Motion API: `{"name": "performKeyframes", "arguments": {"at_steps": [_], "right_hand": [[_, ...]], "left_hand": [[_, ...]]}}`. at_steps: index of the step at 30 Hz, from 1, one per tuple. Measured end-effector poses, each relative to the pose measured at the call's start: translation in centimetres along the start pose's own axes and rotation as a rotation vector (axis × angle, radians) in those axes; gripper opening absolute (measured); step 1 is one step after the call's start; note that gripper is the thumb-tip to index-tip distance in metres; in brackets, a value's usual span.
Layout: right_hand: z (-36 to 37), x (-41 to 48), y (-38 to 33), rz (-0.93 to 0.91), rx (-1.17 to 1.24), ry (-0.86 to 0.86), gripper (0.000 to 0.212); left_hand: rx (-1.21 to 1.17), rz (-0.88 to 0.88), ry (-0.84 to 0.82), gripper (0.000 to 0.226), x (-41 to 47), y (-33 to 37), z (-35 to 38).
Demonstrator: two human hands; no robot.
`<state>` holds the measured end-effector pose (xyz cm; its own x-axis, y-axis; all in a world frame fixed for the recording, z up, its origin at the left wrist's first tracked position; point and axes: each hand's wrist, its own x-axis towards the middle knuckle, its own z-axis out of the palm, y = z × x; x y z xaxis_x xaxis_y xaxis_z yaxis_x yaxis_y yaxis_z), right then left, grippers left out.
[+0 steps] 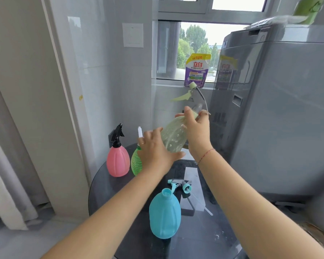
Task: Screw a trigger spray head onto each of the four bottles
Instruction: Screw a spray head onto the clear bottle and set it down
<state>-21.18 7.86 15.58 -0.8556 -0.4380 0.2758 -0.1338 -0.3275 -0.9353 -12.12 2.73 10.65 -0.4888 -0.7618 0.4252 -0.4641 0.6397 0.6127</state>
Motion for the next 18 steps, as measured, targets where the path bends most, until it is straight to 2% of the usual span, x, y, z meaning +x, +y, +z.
{"name": "performKeyframes", "arguments": {"at_steps": [2,3,5,7,8,10,11,13,15,16,17,18], "right_hand": [[-0.1,0.2,-0.3,-0.033,-0.01,0.032,0.032],[-0.4,0.3,-0.6,-0.048,-0.009,0.037,0.025],[-1.0,0.6,-1.1,-0.056,0.027,0.037,0.017],[-1.5,0.5,-1.0,-0.051,0.044,0.036,0.019],[-1.7,0.4,-0.8,-0.048,0.02,0.029,0.027],[-1.8,0.0,-0.3,-0.024,-0.014,0.002,0.04],[-1.8,0.0,0.0,-0.001,0.002,-0.003,0.039],[-1.7,-0.2,0.6,0.068,0.047,0.022,0.025],[-1.7,-0.3,0.9,0.166,0.11,0.086,0.019],[-1.8,-0.3,1.0,0.203,0.155,0.113,0.019],[-1.9,-0.3,1.0,0.221,0.188,0.132,0.019],[-2.1,-0.3,1.0,0.217,0.201,0.136,0.019]], "left_hand": [[-0.13,0.004,-0.013,0.098,-0.2,0.0,-0.1],[-0.295,-0.026,-0.075,0.095,-0.1,-0.3,-0.4],[-0.757,-0.184,-0.323,0.085,0.2,-1.3,-1.6],[-1.188,-0.438,-0.674,0.073,0.2,-2.8,-2.0],[-1.302,-0.533,-0.825,0.075,-0.2,-3.5,-2.0],[-1.382,-0.569,-0.935,0.082,-0.9,-4.3,-1.6],[-1.377,-0.537,-0.888,0.086,-1.2,-4.3,-1.4],[-1.292,-0.351,-0.63,0.098,-1.8,-4.1,-0.8],[-0.989,-0.073,-0.297,0.091,-2.0,-4.1,-0.1],[-0.871,0.022,-0.185,0.089,-2.2,-4.0,0.2],[-0.824,0.079,-0.151,0.088,-2.3,-4.0,0.3],[-0.833,0.082,-0.186,0.085,-2.3,-4.0,0.3]]}}
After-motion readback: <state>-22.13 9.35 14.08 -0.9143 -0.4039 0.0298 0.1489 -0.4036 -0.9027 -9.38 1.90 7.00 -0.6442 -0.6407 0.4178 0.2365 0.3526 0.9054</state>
